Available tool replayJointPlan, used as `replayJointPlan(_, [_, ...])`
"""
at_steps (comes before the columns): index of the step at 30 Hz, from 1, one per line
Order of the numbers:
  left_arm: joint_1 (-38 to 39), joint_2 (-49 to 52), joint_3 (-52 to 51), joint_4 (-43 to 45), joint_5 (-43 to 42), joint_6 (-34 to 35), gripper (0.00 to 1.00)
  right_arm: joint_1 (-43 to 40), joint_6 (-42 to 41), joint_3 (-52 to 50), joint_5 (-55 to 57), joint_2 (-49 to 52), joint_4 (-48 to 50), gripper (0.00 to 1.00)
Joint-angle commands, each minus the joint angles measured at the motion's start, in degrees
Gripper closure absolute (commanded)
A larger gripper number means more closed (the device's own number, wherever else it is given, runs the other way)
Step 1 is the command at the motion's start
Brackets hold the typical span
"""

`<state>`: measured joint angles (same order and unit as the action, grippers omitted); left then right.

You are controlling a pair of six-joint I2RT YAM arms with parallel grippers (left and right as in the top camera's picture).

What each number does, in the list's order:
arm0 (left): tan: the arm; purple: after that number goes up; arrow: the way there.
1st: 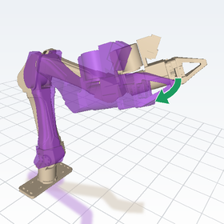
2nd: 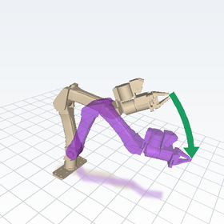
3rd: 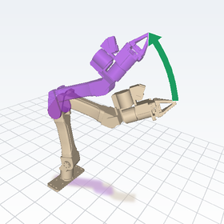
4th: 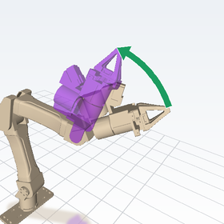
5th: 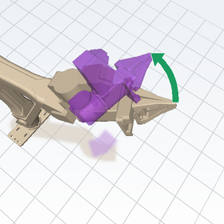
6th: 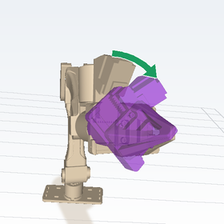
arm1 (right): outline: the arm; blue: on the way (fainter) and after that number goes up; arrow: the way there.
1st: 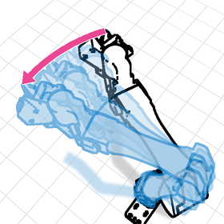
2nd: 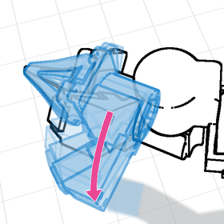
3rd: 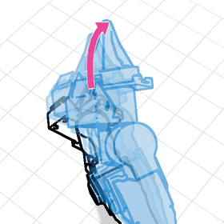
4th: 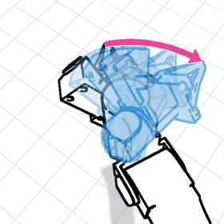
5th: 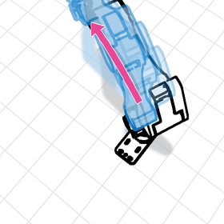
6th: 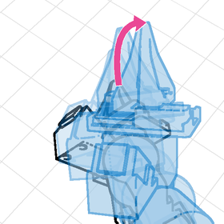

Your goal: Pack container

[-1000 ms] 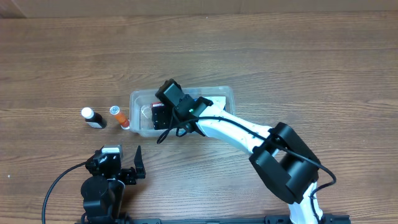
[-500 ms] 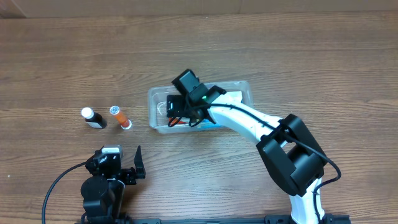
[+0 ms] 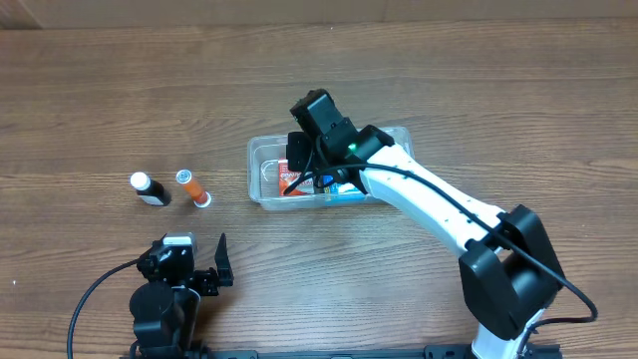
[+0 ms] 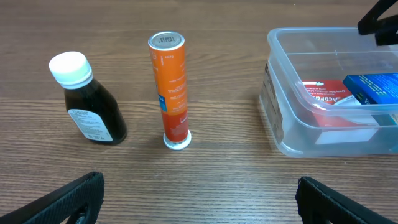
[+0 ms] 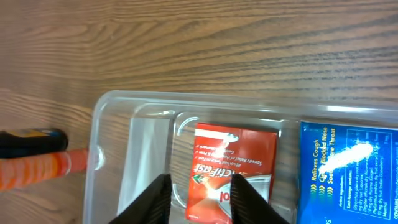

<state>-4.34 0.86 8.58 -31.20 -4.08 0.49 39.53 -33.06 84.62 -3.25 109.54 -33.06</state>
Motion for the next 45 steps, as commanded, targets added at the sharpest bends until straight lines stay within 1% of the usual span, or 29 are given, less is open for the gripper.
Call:
replayJointPlan(1, [0.24,-0.59,-0.24,0.37,0.37,0.79,0.00,1.79,0.31,0.37,-0.98,-0.20,0.42,0.73])
replayJointPlan(2, [0.24,-0.59,-0.24,0.37,0.37,0.79,0.00,2.45,0.31,0.35,-0.96,-0.07,0.66,0.75])
replayJointPlan(4, [0.24,-0.59,-0.24,0.37,0.37,0.79,0.00,3.93,0.26,0.35,-0.90,1.03,1.46,0.83])
replayJointPlan(5, [0.24,-0.61,-0.24,0.37,0.37,0.79,0.00,4.55,0.26,0.31,-0.90,2.03,2.21,0.84])
replayJointPlan(9, [0.24,-0.61,-0.24,0.37,0.37,0.79,0.00,6.08,0.24,0.31,-0.96,7.28,4.50,0.85])
replayJointPlan(12, [0.24,-0.61,-0.24,0.37,0.37,0.79,0.00,5.81,0.26,0.31,-0.90,8.68,4.48,0.85])
replayJointPlan(21, [0.24,-0.61,-0.24,0.37,0.37,0.79,0.00,2.12,0.28,0.31,3.21,8.83,2.34,0.85])
replayJointPlan(27, [0.24,-0.61,-0.24,0.37,0.37,0.79,0.00,1.73,1.86,1.42,4.72,8.66,1.62,0.85])
replayJointPlan(29, [0.24,-0.61,-0.24,0.37,0.37,0.79,0.00,1.73,2.25,4.11,4.90,8.24,-1.60,0.84])
replayJointPlan(32, [0.24,-0.61,-0.24,0.37,0.37,0.79,0.00,1.75,6.19,9.11,4.92,6.01,-7.30,0.82])
replayJointPlan(34, [0.24,-0.61,-0.24,0.37,0.37,0.79,0.00,1.75,8.09,12.79,4.94,2.82,-12.57,0.79])
replayJointPlan(36, [0.24,-0.59,-0.24,0.37,0.37,0.79,0.00,1.57,8.13,14.91,4.92,-0.79,-15.98,0.78])
replayJointPlan(38, [0.24,-0.59,-0.24,0.37,0.37,0.79,0.00,1.16,8.31,16.22,4.94,-4.92,-18.16,0.73])
replayJointPlan(41, [0.24,-0.59,-0.24,0.37,0.37,0.79,0.00,-0.13,8.24,16.44,5.53,-11.98,-19.02,0.59])
replayJointPlan(42, [0.24,-0.61,-0.24,0.37,0.37,0.79,0.00,-0.81,8.17,16.46,6.25,-14.32,-19.39,0.52])
replayJointPlan(44, [0.24,-0.59,-0.24,0.37,0.37,0.79,0.00,-3.37,7.32,16.44,7.04,-19.17,-20.61,0.20])
replayJointPlan(45, [0.24,-0.61,-0.26,2.75,0.42,0.79,0.00,-4.94,6.16,16.44,7.06,-21.20,-21.31,0.00])
